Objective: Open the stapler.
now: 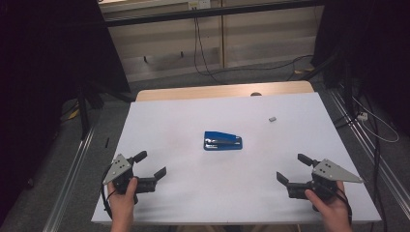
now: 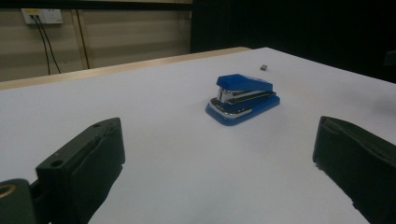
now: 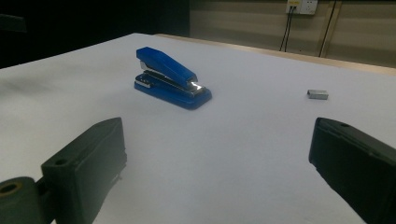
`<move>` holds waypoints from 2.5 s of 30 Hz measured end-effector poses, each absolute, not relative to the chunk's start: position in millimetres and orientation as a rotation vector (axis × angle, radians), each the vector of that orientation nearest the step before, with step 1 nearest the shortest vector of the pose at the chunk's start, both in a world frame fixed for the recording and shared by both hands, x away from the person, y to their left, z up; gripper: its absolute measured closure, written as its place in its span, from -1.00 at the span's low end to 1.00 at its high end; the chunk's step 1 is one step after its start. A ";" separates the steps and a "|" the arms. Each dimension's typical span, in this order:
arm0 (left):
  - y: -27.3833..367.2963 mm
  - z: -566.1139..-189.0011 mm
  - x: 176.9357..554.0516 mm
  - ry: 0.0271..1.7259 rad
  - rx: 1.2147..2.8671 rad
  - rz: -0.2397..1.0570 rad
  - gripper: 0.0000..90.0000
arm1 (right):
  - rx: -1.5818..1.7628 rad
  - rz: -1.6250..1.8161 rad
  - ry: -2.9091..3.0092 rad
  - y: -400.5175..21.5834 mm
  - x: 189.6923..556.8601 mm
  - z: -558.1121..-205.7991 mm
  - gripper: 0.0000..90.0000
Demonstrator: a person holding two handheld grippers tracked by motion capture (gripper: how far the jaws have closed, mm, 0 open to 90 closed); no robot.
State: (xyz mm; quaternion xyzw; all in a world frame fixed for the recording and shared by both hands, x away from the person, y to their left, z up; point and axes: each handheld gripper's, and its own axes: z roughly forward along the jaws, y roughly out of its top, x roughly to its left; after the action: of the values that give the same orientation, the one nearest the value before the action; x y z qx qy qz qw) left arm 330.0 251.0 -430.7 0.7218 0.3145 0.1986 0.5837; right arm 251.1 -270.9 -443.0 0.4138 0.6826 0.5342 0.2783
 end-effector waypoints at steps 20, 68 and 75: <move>233.2 -430.6 347.4 0.716 1.710 0.433 -0.94 | 1.104 1.372 1.879 -252.7 272.3 -444.7 -0.88; 168.7 -424.9 394.3 0.658 1.748 0.320 -0.94 | 1.042 1.402 1.969 -191.6 344.4 -432.9 -0.89; 160.8 -424.1 400.8 0.660 1.760 0.302 -0.94 | 1.022 1.413 1.977 -181.4 350.4 -427.2 -0.88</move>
State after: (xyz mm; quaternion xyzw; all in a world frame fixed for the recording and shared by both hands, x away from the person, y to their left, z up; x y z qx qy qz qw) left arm 400.8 160.8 -424.1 0.7529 0.2823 0.1291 0.5804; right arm 350.4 -181.4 -427.2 0.3753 0.7262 0.5189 0.2500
